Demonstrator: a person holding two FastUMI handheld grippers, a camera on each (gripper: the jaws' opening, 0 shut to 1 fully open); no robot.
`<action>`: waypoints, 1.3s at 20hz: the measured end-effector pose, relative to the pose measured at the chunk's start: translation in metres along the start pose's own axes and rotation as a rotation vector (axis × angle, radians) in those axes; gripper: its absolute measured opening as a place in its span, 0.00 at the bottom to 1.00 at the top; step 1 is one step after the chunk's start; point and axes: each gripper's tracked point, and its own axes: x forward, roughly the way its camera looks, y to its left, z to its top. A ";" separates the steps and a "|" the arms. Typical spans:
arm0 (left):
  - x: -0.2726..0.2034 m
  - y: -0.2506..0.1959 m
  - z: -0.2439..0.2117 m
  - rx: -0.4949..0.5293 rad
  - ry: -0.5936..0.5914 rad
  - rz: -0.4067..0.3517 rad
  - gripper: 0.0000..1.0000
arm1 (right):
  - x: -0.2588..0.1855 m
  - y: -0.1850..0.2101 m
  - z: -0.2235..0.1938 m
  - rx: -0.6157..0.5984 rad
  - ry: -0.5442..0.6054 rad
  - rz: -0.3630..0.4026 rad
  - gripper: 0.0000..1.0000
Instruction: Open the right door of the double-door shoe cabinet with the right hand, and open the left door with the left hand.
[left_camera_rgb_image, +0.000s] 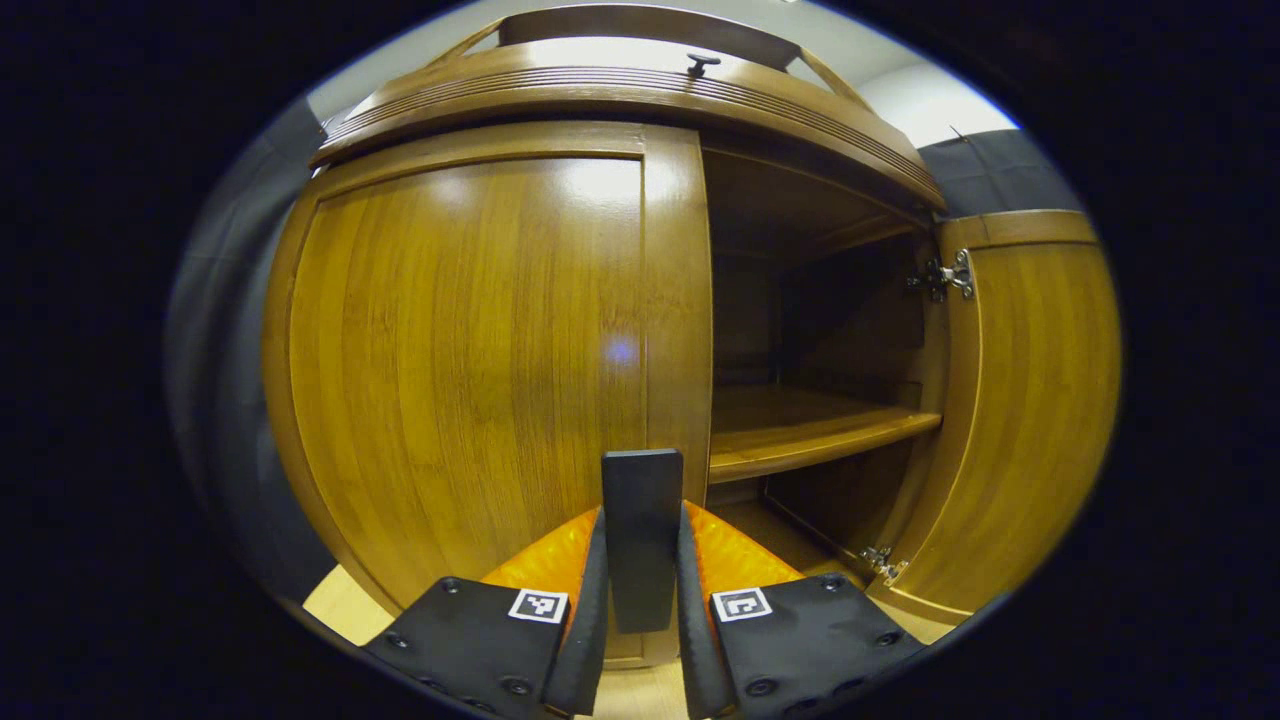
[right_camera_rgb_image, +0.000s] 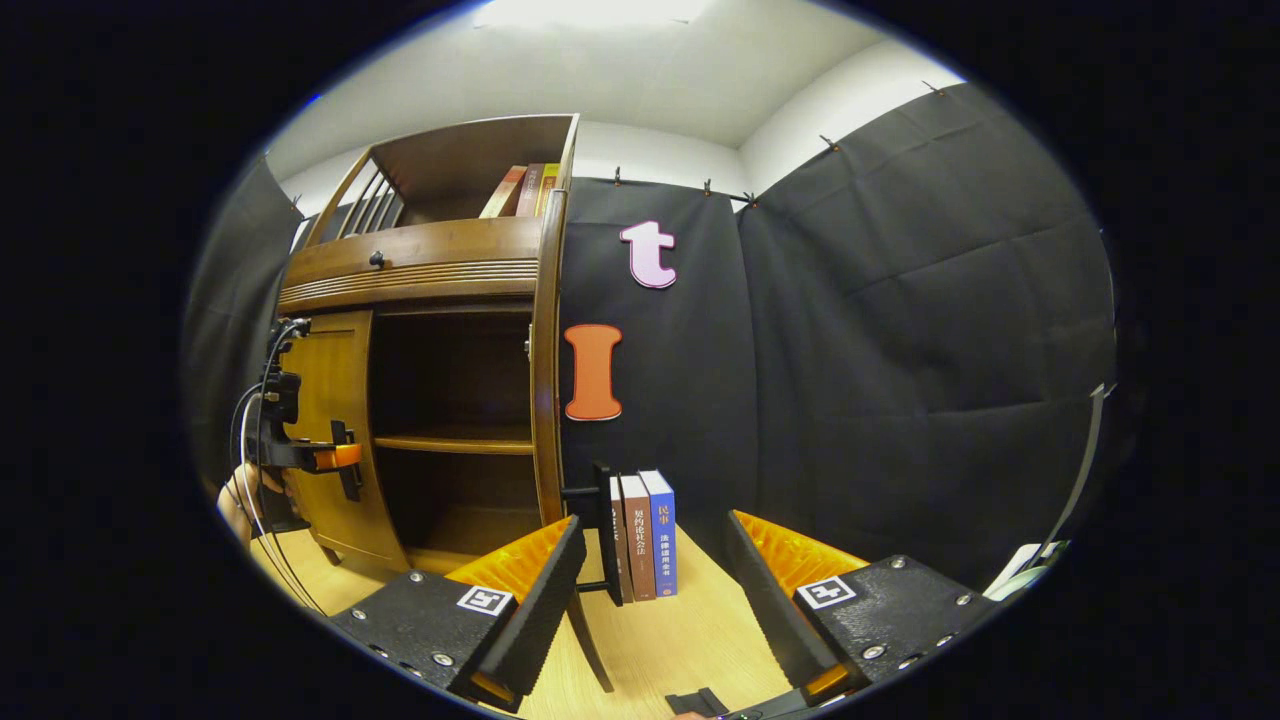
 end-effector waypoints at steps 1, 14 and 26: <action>-0.005 0.000 0.000 -0.013 0.006 -0.004 0.37 | -0.001 0.001 0.000 -0.001 0.001 0.001 0.99; -0.096 0.007 -0.004 -0.006 -0.003 -0.059 0.34 | -0.011 0.031 0.006 0.011 -0.003 0.046 0.99; -0.170 0.042 -0.006 0.021 0.007 -0.074 0.34 | -0.018 0.068 0.010 0.004 -0.008 0.121 0.99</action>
